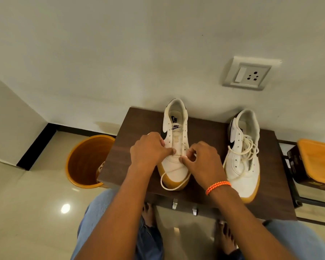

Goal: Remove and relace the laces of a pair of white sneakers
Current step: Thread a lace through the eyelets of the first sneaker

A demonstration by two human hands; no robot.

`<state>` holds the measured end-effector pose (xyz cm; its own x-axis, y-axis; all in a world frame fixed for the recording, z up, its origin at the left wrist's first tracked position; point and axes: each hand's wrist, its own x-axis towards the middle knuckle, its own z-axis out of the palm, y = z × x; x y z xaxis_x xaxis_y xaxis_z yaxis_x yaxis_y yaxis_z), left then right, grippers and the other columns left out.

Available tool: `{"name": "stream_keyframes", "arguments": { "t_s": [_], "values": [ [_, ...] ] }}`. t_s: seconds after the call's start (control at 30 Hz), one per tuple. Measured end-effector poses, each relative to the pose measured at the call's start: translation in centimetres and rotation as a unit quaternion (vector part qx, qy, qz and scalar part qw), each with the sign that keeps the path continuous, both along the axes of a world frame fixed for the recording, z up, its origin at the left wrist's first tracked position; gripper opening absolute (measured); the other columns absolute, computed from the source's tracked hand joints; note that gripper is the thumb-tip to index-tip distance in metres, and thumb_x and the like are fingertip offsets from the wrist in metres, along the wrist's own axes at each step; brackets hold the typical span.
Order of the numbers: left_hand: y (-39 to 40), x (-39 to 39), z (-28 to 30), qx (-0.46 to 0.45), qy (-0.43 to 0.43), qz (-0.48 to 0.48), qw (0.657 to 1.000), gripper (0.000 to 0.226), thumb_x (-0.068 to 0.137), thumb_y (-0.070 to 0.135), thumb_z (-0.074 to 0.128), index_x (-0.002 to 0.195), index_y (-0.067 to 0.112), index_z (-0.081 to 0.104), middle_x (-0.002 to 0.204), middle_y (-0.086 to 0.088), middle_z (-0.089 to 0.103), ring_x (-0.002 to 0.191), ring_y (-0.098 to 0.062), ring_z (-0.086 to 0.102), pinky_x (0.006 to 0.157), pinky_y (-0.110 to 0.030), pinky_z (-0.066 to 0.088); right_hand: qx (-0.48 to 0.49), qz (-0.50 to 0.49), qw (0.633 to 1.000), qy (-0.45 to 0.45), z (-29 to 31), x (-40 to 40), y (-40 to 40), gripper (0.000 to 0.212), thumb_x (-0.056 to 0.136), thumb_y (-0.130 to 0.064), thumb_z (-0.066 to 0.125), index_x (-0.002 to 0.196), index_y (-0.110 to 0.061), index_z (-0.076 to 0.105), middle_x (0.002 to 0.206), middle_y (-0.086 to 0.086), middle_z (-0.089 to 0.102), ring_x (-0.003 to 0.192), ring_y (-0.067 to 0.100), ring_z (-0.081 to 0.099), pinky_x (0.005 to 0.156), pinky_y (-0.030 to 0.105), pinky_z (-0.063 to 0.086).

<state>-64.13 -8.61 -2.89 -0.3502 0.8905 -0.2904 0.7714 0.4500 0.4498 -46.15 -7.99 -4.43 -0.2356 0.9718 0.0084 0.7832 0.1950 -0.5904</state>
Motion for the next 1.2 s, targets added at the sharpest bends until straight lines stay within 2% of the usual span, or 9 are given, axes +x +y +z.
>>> {"name": "stream_keyframes", "arguments": {
  "t_s": [0.13,0.33,0.6,0.73,0.87,1.0,1.07,1.13,1.2],
  "values": [
    [0.0,0.1,-0.1,0.014,0.000,0.006,1.000,0.038,0.078,0.058,0.086,0.096,0.031,0.067,0.100,0.008,0.069,0.095,-0.018,0.067,0.084,-0.039,0.054,0.016,0.015,1.000,0.008,-0.2,0.2,0.2,0.016,0.088,-0.024,0.081,0.079,-0.019,0.069,0.087,-0.007,0.062,0.078,0.009,0.060,0.072,0.029,0.054],
    [0.0,0.3,-0.3,0.031,-0.006,0.011,0.999,0.031,0.080,0.052,0.086,0.094,0.030,0.070,0.093,0.010,0.067,0.090,-0.016,0.067,0.081,-0.039,0.056,-0.022,0.010,0.999,0.042,-0.2,1.4,0.8,0.015,0.088,-0.021,0.081,0.077,-0.020,0.071,0.084,-0.006,0.067,0.078,0.006,0.060,0.068,0.016,0.045],
    [0.1,0.2,-0.4,0.034,-0.007,0.009,0.999,0.030,0.082,0.051,0.085,0.095,0.028,0.070,0.091,0.009,0.067,0.086,-0.015,0.066,0.077,-0.036,0.053,-0.093,0.007,0.990,0.108,0.0,2.7,1.7,0.015,0.086,-0.014,0.081,0.074,-0.019,0.073,0.079,0.000,0.075,0.080,0.017,0.074,0.078,0.044,0.064],
    [0.3,-0.6,-0.7,0.037,-0.039,-0.001,0.999,0.023,0.083,0.050,0.083,0.091,0.031,0.072,0.092,0.011,0.069,0.087,-0.012,0.068,0.081,-0.039,0.058,-0.032,0.014,0.995,0.095,0.6,2.8,1.9,0.016,0.087,-0.022,0.081,0.073,-0.018,0.075,0.075,-0.005,0.072,0.073,0.010,0.068,0.070,0.033,0.058],
    [0.6,-1.7,-0.5,0.066,-0.095,0.025,0.993,0.015,0.094,0.044,0.075,0.083,0.038,0.068,0.090,0.011,0.073,0.081,-0.014,0.072,0.081,-0.040,0.060,0.025,-0.019,0.988,0.154,1.8,3.2,2.5,0.020,0.094,-0.034,0.075,0.082,-0.018,0.078,0.083,-0.005,0.073,0.077,0.010,0.066,0.072,0.030,0.055],
    [0.5,-2.0,-0.6,0.103,-0.060,0.053,0.992,0.017,0.100,0.028,0.068,0.087,0.038,0.071,0.091,0.011,0.069,0.085,-0.012,0.066,0.073,-0.030,0.048,0.087,-0.057,0.975,0.197,2.2,2.9,3.0,0.023,0.094,-0.028,0.075,0.077,-0.014,0.069,0.077,-0.001,0.069,0.074,0.013,0.064,0.069,0.028,0.053],
    [0.4,-1.7,-0.6,0.111,-0.039,0.052,0.992,0.014,0.101,0.023,0.067,0.097,0.032,0.077,0.099,0.008,0.069,0.087,-0.012,0.063,0.073,-0.030,0.048,0.086,-0.036,0.974,0.206,2.1,2.5,2.8,0.016,0.093,-0.023,0.076,0.085,-0.013,0.066,0.080,-0.001,0.068,0.075,0.010,0.063,0.069,0.019,0.051],
    [0.3,-1.7,-0.8,0.140,-0.001,0.052,0.989,0.013,0.099,0.023,0.069,0.099,0.029,0.080,0.119,0.002,0.068,0.097,-0.018,0.065,0.082,-0.036,0.056,0.078,-0.009,0.974,0.211,1.9,1.9,2.5,0.008,0.094,-0.016,0.075,0.097,-0.014,0.068,0.089,-0.005,0.070,0.081,0.005,0.065,0.071,0.011,0.050],
    [0.4,-1.8,-0.7,0.161,0.012,0.056,0.985,0.013,0.097,0.022,0.071,0.095,0.030,0.080,0.125,-0.001,0.064,0.103,-0.021,0.066,0.088,-0.041,0.058,0.085,0.019,0.979,0.184,1.2,1.4,2.3,0.011,0.095,-0.016,0.074,0.106,-0.017,0.075,0.097,-0.007,0.075,0.088,0.001,0.068,0.077,0.012,0.053]
  ]
}}
